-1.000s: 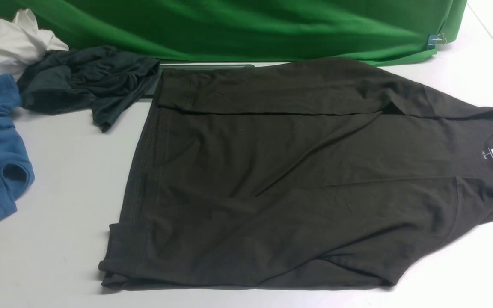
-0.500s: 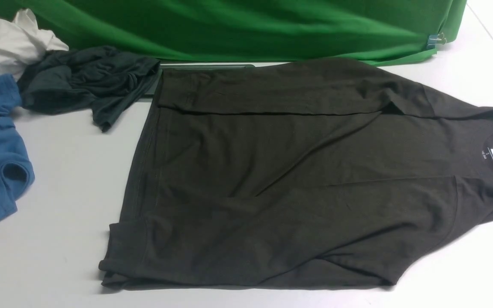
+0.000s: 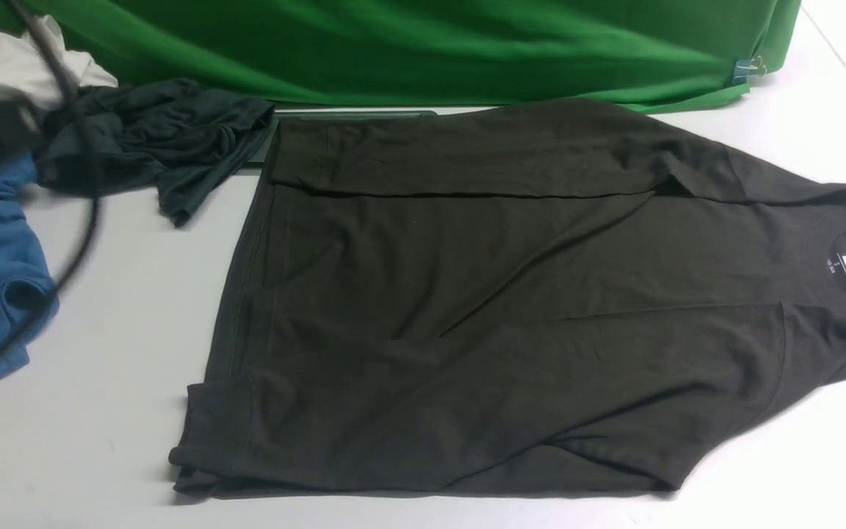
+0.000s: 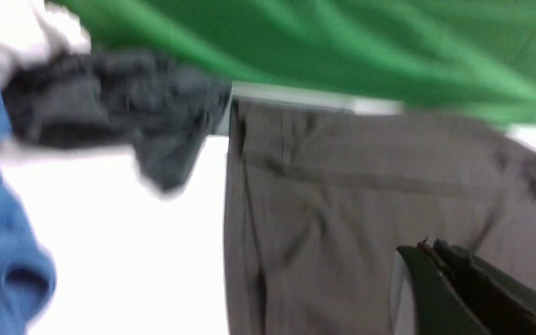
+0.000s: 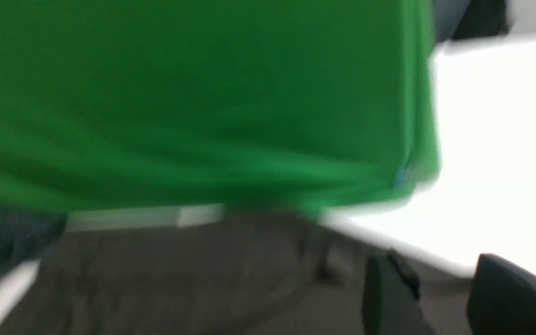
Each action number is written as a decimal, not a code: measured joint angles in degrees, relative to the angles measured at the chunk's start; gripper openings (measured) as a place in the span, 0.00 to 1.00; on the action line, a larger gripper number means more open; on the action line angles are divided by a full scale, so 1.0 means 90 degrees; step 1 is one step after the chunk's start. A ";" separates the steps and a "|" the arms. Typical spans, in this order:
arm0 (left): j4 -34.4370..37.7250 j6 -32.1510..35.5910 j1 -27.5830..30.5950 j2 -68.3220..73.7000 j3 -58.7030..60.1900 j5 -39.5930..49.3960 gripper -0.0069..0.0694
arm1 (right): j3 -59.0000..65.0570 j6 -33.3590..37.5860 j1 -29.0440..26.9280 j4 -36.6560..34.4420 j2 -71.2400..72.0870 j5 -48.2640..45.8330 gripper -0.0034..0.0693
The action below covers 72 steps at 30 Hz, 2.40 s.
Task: Fold a long-sleeved shirt on a white desktop.
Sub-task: 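Grasp the left edge of the dark T-shirt lying flat on the table, then fold the left side of the black T-shirt inward over its body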
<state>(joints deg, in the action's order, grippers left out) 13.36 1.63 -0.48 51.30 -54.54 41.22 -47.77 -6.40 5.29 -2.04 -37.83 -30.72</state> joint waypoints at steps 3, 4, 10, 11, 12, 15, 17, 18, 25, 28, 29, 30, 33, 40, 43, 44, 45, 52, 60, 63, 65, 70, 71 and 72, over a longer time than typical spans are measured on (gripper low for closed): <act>0.0000 0.0177 0.0000 0.0457 0.0000 0.0787 0.12 | 0.0306 0.0060 0.0455 0.0000 -0.0021 -0.0323 0.38; 0.0000 0.0185 0.0000 0.0488 0.0000 0.0825 0.12 | 0.0319 0.0059 0.0455 0.0000 -0.0021 -0.0323 0.38; 0.0000 0.0494 0.0000 0.1403 0.0000 0.1373 0.16 | 0.0480 0.0092 0.1145 0.0000 -0.0167 -0.0669 0.38; 0.0000 0.0622 0.0000 0.1688 0.0000 0.1399 0.19 | 0.0480 0.0103 0.1319 0.0000 -0.0272 -0.0773 0.38; 0.0000 0.0636 0.0000 0.1688 0.0000 0.1399 0.20 | 0.0480 0.0103 0.1342 0.0000 -0.0284 -0.0801 0.38; 0.0000 0.0800 0.0000 0.2170 0.0000 0.1399 0.30 | 0.0480 0.0116 0.1646 0.0002 -0.0560 -0.1091 0.38; 0.0000 0.0899 0.0000 0.2378 0.0000 0.1406 0.40 | 0.0480 0.0121 0.1804 0.0002 -0.0731 -0.1297 0.38; 0.0000 0.0899 0.0000 0.2394 0.0000 0.1406 0.40 | 0.0480 0.0121 0.1830 0.0002 -0.0767 -0.1318 0.38; 0.0021 0.1508 -0.0006 0.2826 0.0000 0.1406 0.74 | 0.0480 0.0372 0.2152 -0.0116 -0.1253 -0.1682 0.38; 0.0060 0.1755 -0.0006 0.2986 0.0000 0.1400 0.81 | 0.0480 0.0471 0.2201 -0.0231 -0.1400 -0.1682 0.38; 0.0071 0.1820 -0.0006 0.3069 0.0000 0.1400 0.83 | 0.0480 0.0536 0.2215 -0.0299 -0.1456 -0.1682 0.38; 0.0098 0.1841 -0.0006 0.3166 0.0000 0.1400 0.84 | 0.0480 0.0606 0.2215 -0.0374 -0.1512 -0.1682 0.38; 0.0126 0.1840 -0.0006 0.3626 0.0000 0.1378 0.86 | 0.0480 0.0635 0.2215 -0.0435 -0.1609 -0.1688 0.38; 0.0240 0.1840 -0.0006 0.4634 0.0000 0.0921 0.86 | 0.0480 0.0711 0.2215 -0.0446 -0.1651 -0.1681 0.38; 0.0425 0.2026 -0.0006 0.4997 0.0000 0.0776 0.86 | 0.0480 0.0754 0.2215 -0.0446 -0.1651 -0.1681 0.38; 0.0596 0.2178 -0.0006 0.5194 0.0000 0.0702 0.85 | 0.0480 0.0760 0.2215 -0.0446 -0.1651 -0.1681 0.38; 0.0619 0.2209 -0.0006 0.5216 0.0000 0.0690 0.85 | 0.0480 0.0760 0.2215 -0.0453 -0.1651 -0.1681 0.38; 0.1130 0.2606 -0.0006 0.5443 0.0000 0.0479 0.49 | 0.0480 0.0782 0.2215 -0.0453 -0.1651 -0.1681 0.38; 0.1135 0.2600 -0.0006 0.5386 0.0000 0.0480 0.16 | 0.0480 0.0782 0.2215 -0.0453 -0.1651 -0.1681 0.38; 0.1135 0.2479 -0.0006 0.5119 -0.0111 0.0555 0.16 | 0.0480 0.0782 0.2215 -0.0453 -0.1651 -0.1681 0.38; 0.1146 0.2456 -0.0006 0.4866 -0.0271 0.0577 0.16 | 0.0480 0.0782 0.2215 -0.0453 -0.1651 -0.1681 0.38; 0.1173 0.2543 -0.0006 0.4290 -0.0940 0.0461 0.16 | 0.0480 0.0782 0.2215 -0.0457 -0.1651 -0.1579 0.38; 0.1173 0.2560 -0.0006 0.4275 -0.0940 0.0462 0.16 | 0.0480 0.0782 0.2215 -0.0457 -0.1651 -0.1573 0.38; 0.1188 0.2643 -0.0006 0.4199 -0.1131 0.0314 0.16 | 0.0480 0.0782 0.2215 -0.0457 -0.1651 -0.1499 0.38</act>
<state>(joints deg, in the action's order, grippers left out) 24.05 25.41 -0.53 89.09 -64.72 44.05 -43.45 0.64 25.23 -6.15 -52.69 -44.21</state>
